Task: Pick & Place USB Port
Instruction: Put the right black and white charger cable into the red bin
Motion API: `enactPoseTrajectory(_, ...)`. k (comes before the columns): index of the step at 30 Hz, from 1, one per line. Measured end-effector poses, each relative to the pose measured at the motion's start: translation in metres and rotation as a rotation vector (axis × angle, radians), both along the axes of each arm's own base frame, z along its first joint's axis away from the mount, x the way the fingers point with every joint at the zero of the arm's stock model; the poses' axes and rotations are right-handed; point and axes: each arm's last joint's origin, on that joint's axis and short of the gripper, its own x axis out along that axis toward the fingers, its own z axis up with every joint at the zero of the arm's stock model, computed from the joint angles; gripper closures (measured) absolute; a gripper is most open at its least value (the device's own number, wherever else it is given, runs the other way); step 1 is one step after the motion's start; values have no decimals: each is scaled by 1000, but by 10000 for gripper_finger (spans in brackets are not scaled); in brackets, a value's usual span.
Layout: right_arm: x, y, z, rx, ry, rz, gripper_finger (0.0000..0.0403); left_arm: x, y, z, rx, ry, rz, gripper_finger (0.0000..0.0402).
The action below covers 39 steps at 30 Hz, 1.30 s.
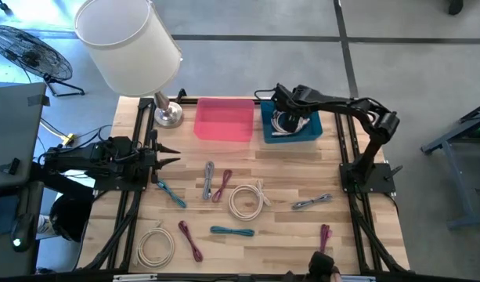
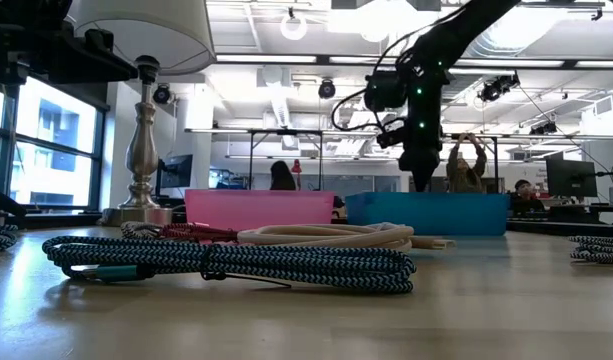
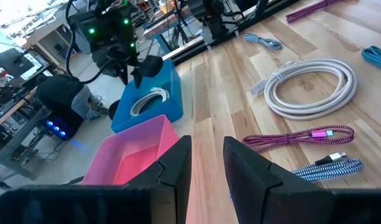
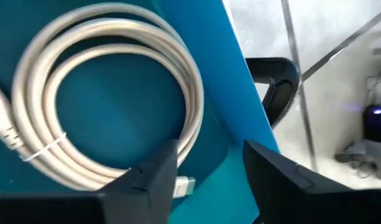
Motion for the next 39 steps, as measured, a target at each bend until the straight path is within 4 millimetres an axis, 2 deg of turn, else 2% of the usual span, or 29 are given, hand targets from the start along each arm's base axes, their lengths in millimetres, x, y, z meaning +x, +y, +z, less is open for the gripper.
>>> enactPoseTrajectory(5, -2, 17, 16, -24, 35, 40, 191, 0, 0, 0, 0, 0, 0, 312)
enactPoseTrajectory(9, -12, 44, 37, 27, 11, 36, 188, 0, 0, 0, 0, 0, 1, 312)
enactPoseTrajectory(12, -24, 71, 55, 157, -32, 41, 188, 0, 0, 0, 0, 0, 1, 312)
enactPoseTrajectory(19, -51, 135, 90, 627, -218, 109, 199, 0, 0, 0, 0, 2, 2, 312)
enactPoseTrajectory(24, -55, 172, 102, 714, -260, 206, 224, 0, 0, 0, 4, 3, 5, 312)
enactPoseTrajectory(27, -53, 190, 102, 694, -239, 218, 233, 0, 0, 0, 6, 3, 10, 312)
enactPoseTrajectory(30, -53, 205, 93, 675, -212, 186, 233, 0, 0, 0, 2, 3, 5, 312)
enactPoseTrajectory(39, -71, 252, 30, 697, -20, 234, 206, 0, -1, 0, -26, 0, -17, 312)
